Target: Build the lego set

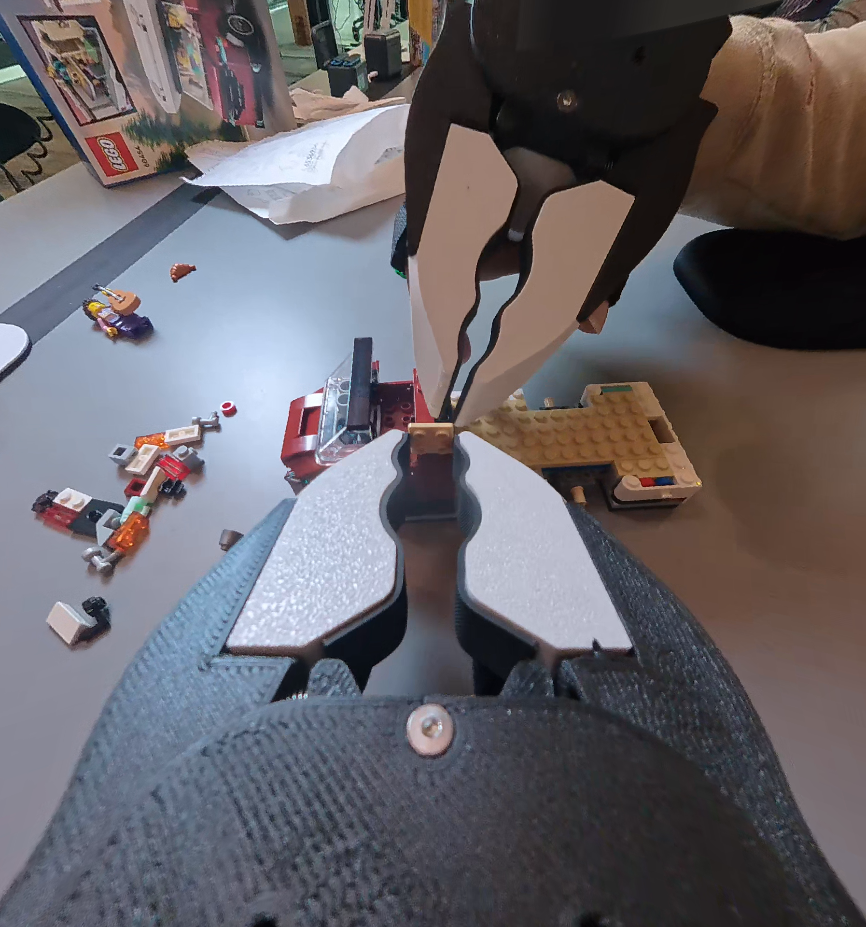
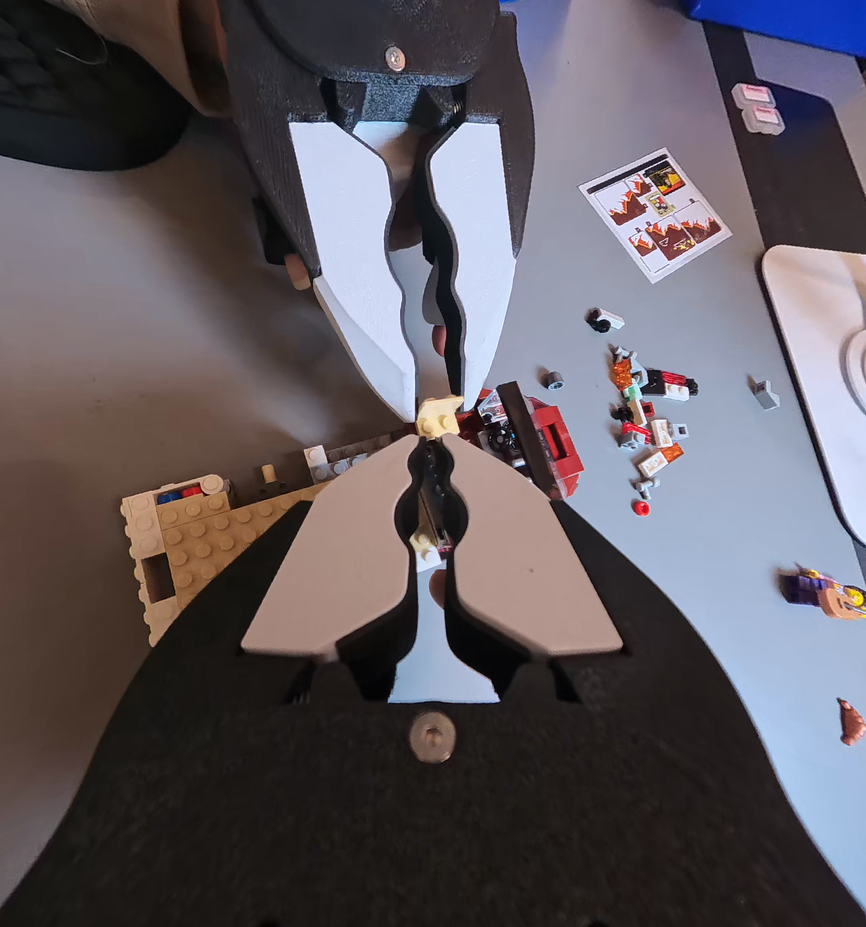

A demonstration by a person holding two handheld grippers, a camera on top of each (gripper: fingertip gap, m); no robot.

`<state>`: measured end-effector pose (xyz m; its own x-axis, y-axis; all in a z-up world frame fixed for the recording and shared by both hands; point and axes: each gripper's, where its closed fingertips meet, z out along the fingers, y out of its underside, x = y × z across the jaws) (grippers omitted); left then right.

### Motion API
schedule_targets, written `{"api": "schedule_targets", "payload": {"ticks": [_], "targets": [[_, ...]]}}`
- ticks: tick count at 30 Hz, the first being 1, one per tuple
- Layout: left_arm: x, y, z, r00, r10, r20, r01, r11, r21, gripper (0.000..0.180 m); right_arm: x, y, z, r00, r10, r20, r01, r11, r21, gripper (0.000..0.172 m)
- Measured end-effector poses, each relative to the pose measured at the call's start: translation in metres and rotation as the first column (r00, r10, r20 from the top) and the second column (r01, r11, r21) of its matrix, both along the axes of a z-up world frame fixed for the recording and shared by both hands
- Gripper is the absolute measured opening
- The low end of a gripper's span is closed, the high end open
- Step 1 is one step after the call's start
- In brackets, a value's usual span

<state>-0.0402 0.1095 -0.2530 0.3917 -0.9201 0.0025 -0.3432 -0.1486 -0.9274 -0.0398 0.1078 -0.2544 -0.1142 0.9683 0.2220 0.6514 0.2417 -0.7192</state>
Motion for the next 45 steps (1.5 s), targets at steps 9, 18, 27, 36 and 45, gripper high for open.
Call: {"api": "schedule_targets", "payload": {"ticks": [9,18,27,36,45], "targets": [[0.000,-0.002,0.000,0.997,0.029,-0.078,-0.028,1.000,0.015,0.017,-0.006,0.005,0.002,0.998,0.008,0.060,-0.006,0.999,-0.038,0.000],[0.000,-0.002,-0.001,0.990,0.081,-0.114,-0.082,0.997,-0.009,0.017,-0.007,0.004,-0.001,0.991,0.031,0.133,-0.025,0.999,-0.041,0.000],[0.000,-0.002,-0.001,0.988,0.111,-0.110,-0.115,0.993,-0.037,0.017,-0.007,0.004,-0.003,0.983,0.029,0.182,-0.022,0.999,-0.040,0.000],[-0.002,-0.004,-0.001,0.990,0.124,-0.069,-0.127,0.991,-0.050,0.016,-0.006,0.004,-0.005,0.955,0.072,0.288,-0.091,0.994,0.052,0.000],[-0.005,-0.005,-0.002,0.989,0.143,-0.049,-0.145,0.988,-0.047,0.017,-0.006,0.004,-0.002,0.973,0.068,0.219,-0.078,0.996,0.038,0.000]]}}
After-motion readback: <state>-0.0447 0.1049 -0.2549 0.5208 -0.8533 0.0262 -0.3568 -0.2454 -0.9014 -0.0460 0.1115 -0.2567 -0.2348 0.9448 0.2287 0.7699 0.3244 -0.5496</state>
